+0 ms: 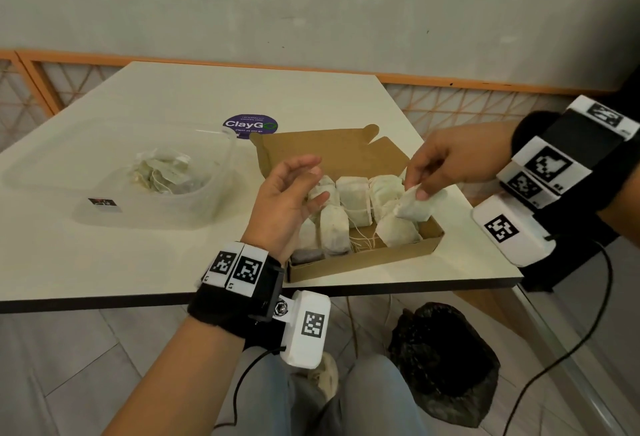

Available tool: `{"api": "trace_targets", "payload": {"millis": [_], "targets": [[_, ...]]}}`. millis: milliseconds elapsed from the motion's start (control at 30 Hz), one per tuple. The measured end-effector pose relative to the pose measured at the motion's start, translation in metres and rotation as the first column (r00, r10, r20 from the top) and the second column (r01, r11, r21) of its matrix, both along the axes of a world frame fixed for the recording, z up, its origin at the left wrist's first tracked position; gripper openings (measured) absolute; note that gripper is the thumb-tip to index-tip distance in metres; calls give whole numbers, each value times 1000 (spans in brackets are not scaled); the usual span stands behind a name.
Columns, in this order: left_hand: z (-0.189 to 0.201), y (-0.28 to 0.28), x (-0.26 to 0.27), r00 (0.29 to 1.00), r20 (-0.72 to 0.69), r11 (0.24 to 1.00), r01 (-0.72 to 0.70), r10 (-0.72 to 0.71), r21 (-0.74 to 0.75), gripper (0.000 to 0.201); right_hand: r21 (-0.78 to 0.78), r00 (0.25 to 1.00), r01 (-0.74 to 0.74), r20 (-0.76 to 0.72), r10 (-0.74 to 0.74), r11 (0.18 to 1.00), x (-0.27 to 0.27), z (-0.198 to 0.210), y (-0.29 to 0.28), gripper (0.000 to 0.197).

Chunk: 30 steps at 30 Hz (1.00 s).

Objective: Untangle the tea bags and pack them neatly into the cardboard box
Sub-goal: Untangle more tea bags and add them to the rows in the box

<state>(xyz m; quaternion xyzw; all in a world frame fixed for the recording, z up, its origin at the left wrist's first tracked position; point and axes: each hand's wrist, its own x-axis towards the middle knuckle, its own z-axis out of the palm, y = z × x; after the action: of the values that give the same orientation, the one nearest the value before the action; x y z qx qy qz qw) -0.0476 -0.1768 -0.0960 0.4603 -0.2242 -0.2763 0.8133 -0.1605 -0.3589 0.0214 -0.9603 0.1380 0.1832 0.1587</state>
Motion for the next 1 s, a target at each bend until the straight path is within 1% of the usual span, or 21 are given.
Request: {"api": "trace_targets", "payload": {"millis": [67, 133, 267, 433, 500, 567, 633, 733, 833, 900, 1000], "targets": [[0, 0, 0, 1000, 11, 1000, -2, 2, 4, 16, 28, 998, 12, 59, -13, 1000, -2, 2, -4, 10], [0, 1, 0, 1000, 23, 1000, 3, -3, 6, 17, 47, 998, 7, 56, -10, 999, -2, -1, -6, 10], [-1, 1, 0, 999, 31, 1000, 16, -16, -4, 15, 10, 998, -23, -53, 23, 1000, 0, -9, -3, 11], [-1, 1, 0, 999, 38, 1000, 16, -16, -5, 13, -112, 972, -82, -227, 55, 990, 16, -29, 3, 11], [-1, 1, 0, 999, 33, 1000, 14, -13, -5, 13, -181, 961, -116, -267, 65, 977, 24, -41, 8, 14], [-1, 1, 0, 1000, 14, 1000, 13, -12, -12, 13, -247, 962, -146, -261, 80, 958, 30, -50, 12, 22], [-1, 1, 0, 1000, 4, 1000, 11, -11, -15, 13, -286, 972, -164, -210, 105, 944, 33, -55, 14, 27], [0, 1, 0, 1000, 5, 1000, 16, -16, -8, 14, -276, 984, -161, -117, 133, 948, 33, -60, 12, 30], [0, 0, 0, 1000, 2, 1000, 24, -24, -8, 14, -249, 981, -167, -135, 136, 954, 28, -65, 11, 36], [0, 1, 0, 1000, 2, 1000, 27, -27, -13, 14, -256, 980, -176, -142, 143, 950, 26, -68, 13, 36], [0, 1, 0, 1000, 6, 1000, 25, -25, -12, 15, -276, 982, -181, -103, 158, 944, 25, -72, 13, 28]]}}
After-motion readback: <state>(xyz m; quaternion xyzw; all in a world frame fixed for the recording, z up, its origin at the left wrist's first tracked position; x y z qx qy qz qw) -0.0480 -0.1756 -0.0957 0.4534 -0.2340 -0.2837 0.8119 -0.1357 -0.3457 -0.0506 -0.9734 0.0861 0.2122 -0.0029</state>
